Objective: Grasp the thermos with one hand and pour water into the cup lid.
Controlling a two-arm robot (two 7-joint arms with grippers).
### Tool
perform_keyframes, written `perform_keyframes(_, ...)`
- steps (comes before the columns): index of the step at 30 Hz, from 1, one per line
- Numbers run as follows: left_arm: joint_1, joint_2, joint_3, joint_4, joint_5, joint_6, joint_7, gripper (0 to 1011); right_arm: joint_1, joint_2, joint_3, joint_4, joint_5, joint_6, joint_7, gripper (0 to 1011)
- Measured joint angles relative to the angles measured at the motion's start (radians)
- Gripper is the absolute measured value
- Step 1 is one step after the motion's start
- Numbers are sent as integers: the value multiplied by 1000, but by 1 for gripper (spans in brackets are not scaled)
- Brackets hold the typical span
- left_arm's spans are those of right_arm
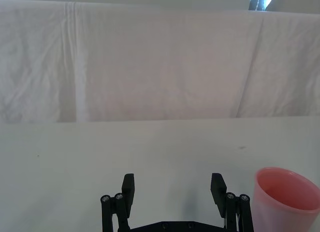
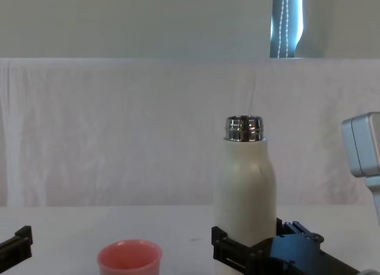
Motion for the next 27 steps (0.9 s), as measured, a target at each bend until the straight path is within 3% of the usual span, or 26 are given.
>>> perform_keyframes(19, 0, 0, 0, 0, 0, 0, 0, 1001, -1, 2, 1, -2, 3, -2, 1, 959)
perform_keyframes(27, 0, 0, 0, 0, 0, 0, 0, 1001, 0, 9, 8, -16, 18, -43, 13, 959)
